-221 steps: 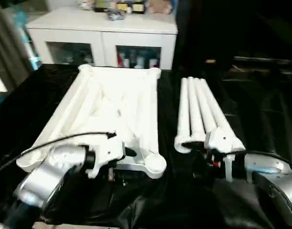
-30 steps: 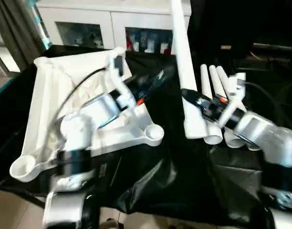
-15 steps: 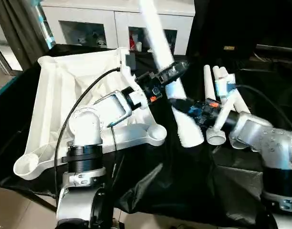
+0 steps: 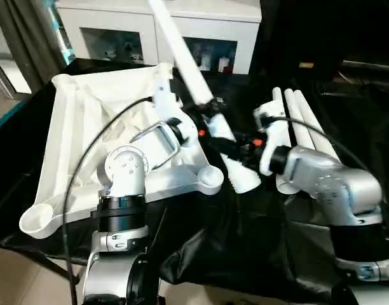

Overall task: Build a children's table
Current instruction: Pick table leg

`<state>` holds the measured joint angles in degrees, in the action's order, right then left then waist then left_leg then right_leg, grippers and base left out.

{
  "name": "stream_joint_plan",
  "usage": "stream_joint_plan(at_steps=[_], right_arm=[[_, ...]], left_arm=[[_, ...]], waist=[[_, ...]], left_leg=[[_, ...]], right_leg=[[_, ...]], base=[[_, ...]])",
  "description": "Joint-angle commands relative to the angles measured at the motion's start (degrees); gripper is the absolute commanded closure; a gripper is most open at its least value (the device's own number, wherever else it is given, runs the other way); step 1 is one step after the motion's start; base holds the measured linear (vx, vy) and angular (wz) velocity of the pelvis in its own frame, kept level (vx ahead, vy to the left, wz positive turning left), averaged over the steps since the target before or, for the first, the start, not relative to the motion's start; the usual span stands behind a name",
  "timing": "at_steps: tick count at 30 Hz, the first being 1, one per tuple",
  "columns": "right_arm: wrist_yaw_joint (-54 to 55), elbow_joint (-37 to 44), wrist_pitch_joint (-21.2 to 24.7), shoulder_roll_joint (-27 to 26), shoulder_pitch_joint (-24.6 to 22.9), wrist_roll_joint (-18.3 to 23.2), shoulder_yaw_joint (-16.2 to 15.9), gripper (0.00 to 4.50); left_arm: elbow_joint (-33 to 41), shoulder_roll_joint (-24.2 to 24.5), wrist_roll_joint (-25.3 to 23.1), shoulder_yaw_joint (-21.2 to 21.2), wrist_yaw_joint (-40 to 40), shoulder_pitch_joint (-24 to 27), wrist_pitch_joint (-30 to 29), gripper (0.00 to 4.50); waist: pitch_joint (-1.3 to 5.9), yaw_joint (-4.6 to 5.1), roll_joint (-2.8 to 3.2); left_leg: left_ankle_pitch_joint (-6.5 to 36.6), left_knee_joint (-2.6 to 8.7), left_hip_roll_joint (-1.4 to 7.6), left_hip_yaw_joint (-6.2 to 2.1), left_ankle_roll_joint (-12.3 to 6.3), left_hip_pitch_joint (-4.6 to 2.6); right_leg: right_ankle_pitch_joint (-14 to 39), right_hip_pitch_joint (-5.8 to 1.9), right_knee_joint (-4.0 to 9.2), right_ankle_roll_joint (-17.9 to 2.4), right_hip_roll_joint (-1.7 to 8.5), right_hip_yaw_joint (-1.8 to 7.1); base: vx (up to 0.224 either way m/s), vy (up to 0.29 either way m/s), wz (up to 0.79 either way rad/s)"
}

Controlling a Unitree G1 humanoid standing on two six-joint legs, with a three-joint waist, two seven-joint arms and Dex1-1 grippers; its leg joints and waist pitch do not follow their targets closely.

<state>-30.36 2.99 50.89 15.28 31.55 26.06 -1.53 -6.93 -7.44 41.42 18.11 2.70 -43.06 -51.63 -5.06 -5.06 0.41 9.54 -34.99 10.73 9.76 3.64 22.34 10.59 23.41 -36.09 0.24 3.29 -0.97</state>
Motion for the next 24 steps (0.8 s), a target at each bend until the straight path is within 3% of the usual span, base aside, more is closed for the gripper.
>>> stream_joint_plan(at_steps=[1, 2, 8, 9, 11, 14, 22, 23, 24], right_arm=[[0.8, -0.5, -1.1, 0.0, 1.4, -1.1, -0.8, 2.67], [1.0, -0.6, -1.2, -0.1, 1.5, -1.3, -1.0, 2.67], [1.1, -0.2, -1.1, -0.3, 1.2, -1.6, -1.6, 2.67], [1.0, 0.1, -1.1, -0.3, 1.0, -1.7, -1.8, 2.67], [0.8, 0.3, -1.1, -0.3, 1.0, -1.7, -2.0, 2.67], [0.6, 0.9, -1.0, -0.3, 0.8, -1.6, -2.2, 2.67], [-0.3, 2.2, -2.0, -0.5, 0.3, -1.0, -2.2, 2.67], [-0.7, 2.4, -1.8, -0.5, 0.2, -0.4, -1.9, 1.97], [-1.6, 2.7, -1.4, -0.6, 0.1, 0.8, -1.3, 1.97]], left_arm=[[0.9, -2.3, -1.1, 0.6, 2.4, -0.3, 1.0, 1.77], [1.0, -2.5, -1.0, 0.8, 2.8, -0.3, 1.1, 1.98], [1.9, -2.9, 0.4, 0.3, 2.5, 0.4, 0.5, 2.53], [2.6, -3.2, 1.3, -0.7, 1.5, 1.0, 0.1, 2.57], [3.2, -3.4, 2.3, -1.5, 0.3, 1.5, -0.3, 2.63], [3.6, -4.1, 3.5, -2.1, -0.8, 2.4, -1.2, 2.64], [3.6, -2.9, 2.0, -5.2, -5.6, 4.0, 0.7, 2.67], [3.7, -2.4, 1.8, -5.6, -6.6, 4.0, 1.0, 2.67], [3.8, -1.4, 1.6, -6.4, -8.8, 4.1, 1.6, 2.67]], waist=[[5.38, 0.03, -1.05], [5.35, 0.09, -1.26], [5.43, -0.01, -1.13], [5.43, -0.02, -0.81], [5.5, 0.03, -1.0], [5.48, 0.05, -0.84], [5.45, 0.12, -0.74], [5.42, 0.12, -0.67], [5.47, 0.09, -0.7]], left_leg=[[6.4, 3.29, 1.02, -0.18, -0.39, -0.74], [6.8, 3.33, 1.04, -0.15, -0.25, -0.74], [7.4, 3.37, 1.03, -0.23, 0.17, -0.77], [7.3, 3.33, 1.0, -0.26, 0.21, -0.76], [7.0, 3.32, 1.03, -0.25, 0.1, -0.69], [7.1, 3.3, 1.02, -0.22, 0.0, -0.75], [8.0, 3.38, 1.07, -0.27, 0.39, -0.82], [8.2, 3.42, 1.08, -0.28, 0.3, -0.84], [8.1, 3.41, 1.08, -0.24, 0.13, -0.84]], right_leg=[[10.4, -3.25, 4.63, -9.3, 3.03, 1.54], [10.8, -3.17, 4.72, -9.1, 3.03, 1.56], [11.1, -3.13, 4.67, -8.6, 3.07, 1.55], [10.5, -3.12, 4.59, -8.8, 3.06, 1.57], [9.5, -3.24, 4.52, -9.2, 3.02, 1.56], [9.0, -3.21, 4.52, -9.6, 2.97, 1.55], [10.1, -3.16, 4.68, -9.1, 2.96, 1.58], [10.3, -3.1, 4.77, -9.1, 2.95, 1.58], [10.0, -3.13, 4.71, -9.2, 2.99, 1.61]], base=[[0.0, 0.0, 0.0], [0.0, 0.0, 0.0], [0.0, 0.0, 0.0], [0.0, 0.0, 0.0], [0.0, 0.0, 0.0], [0.0, 0.0, 0.0], [0.0, 0.0, 0.0], [0.0, 0.0, 0.0], [0.0, 0.0, 0.0]])
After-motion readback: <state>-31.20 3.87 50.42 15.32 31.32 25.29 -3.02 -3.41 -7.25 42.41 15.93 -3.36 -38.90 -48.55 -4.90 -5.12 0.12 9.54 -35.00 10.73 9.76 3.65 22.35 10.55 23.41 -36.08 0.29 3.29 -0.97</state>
